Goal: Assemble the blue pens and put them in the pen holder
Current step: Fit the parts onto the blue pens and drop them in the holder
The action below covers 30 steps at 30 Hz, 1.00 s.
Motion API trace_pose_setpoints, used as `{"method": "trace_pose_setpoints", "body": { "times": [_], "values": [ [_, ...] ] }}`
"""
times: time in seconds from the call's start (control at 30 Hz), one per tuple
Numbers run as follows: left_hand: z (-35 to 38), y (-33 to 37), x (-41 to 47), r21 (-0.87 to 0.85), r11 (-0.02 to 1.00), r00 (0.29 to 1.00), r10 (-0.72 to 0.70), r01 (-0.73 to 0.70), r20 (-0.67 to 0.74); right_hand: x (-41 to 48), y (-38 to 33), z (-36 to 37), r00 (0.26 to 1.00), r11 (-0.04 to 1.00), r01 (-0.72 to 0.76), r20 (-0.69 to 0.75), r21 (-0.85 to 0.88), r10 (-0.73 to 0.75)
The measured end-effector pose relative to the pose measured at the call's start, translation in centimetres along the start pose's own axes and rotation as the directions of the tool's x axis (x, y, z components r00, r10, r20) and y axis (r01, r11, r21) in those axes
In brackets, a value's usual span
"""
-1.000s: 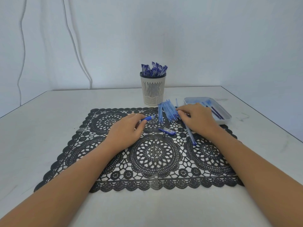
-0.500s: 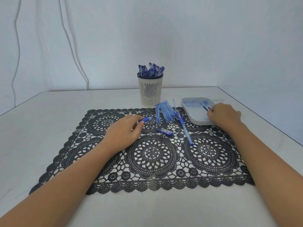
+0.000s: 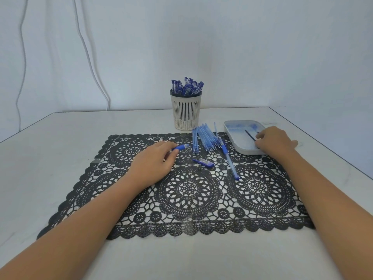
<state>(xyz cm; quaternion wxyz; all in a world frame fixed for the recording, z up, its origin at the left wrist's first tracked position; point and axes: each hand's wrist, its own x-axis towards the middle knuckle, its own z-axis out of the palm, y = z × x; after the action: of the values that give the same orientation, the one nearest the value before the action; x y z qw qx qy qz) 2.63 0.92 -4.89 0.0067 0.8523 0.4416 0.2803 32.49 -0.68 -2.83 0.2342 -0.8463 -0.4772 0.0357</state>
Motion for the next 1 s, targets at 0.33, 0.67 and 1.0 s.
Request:
{"method": "trace_pose_setpoints", "body": {
  "times": [0.33,0.67,1.0],
  "values": [
    [0.0,0.0,0.0,-0.036,0.999,1.0,-0.02,0.019,-0.019,-3.4,-3.4,-1.4,0.916,0.884,0.401,-0.104,0.241,-0.387],
    [-0.6,0.1,-0.1,-0.191,0.981,0.998,-0.037,0.028,-0.044,-5.8,-4.6,-1.7,0.821,0.781,0.54,0.006,0.314,-0.57],
    [-0.5,-0.1,-0.1,-0.166,0.986,0.998,-0.009,0.0,-0.054,-5.5,-4.6,-1.5,0.806,0.778,0.569,0.004,0.267,-0.591]
  ]
}}
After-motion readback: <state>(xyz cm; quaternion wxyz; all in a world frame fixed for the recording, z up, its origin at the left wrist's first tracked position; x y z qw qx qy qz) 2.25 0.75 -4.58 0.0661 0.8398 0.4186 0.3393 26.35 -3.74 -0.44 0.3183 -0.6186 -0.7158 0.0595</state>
